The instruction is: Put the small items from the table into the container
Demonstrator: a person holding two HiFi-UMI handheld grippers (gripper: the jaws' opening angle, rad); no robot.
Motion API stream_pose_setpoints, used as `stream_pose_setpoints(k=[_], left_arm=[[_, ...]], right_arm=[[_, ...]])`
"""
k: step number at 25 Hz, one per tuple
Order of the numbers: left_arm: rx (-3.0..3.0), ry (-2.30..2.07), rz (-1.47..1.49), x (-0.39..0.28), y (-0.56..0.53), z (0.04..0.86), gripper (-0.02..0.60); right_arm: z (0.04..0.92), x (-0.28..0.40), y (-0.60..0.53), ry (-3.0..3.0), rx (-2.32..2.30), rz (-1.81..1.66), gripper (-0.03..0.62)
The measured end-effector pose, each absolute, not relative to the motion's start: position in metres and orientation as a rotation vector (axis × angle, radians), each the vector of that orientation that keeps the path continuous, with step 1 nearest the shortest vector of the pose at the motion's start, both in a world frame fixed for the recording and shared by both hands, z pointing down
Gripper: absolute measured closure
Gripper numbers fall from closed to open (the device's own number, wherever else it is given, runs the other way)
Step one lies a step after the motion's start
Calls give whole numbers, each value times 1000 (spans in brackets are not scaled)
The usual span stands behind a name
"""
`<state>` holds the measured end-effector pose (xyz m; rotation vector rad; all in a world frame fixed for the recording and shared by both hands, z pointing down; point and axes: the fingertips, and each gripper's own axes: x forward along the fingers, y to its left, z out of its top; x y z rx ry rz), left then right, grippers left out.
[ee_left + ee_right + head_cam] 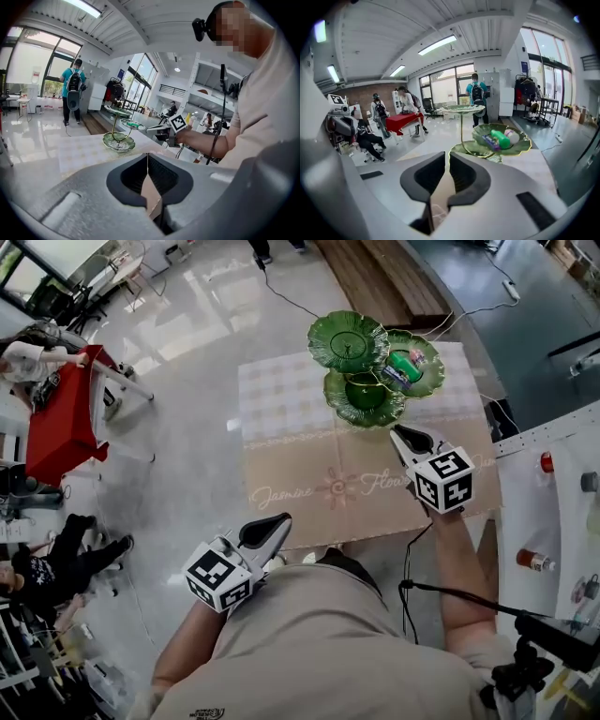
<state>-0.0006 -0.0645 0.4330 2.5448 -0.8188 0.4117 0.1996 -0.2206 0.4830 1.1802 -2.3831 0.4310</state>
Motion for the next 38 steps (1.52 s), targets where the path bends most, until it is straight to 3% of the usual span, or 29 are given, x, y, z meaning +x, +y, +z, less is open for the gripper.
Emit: stream_pose_setpoints(k=[18, 38], left_arm=[[2638, -510, 343, -107, 16, 423, 574], [2671, -385, 339, -187, 110, 429, 574]], right_arm=[[497, 27, -1, -2396, 1194, 541, 576], [488, -94, 112, -2405, 1173, 480, 577]])
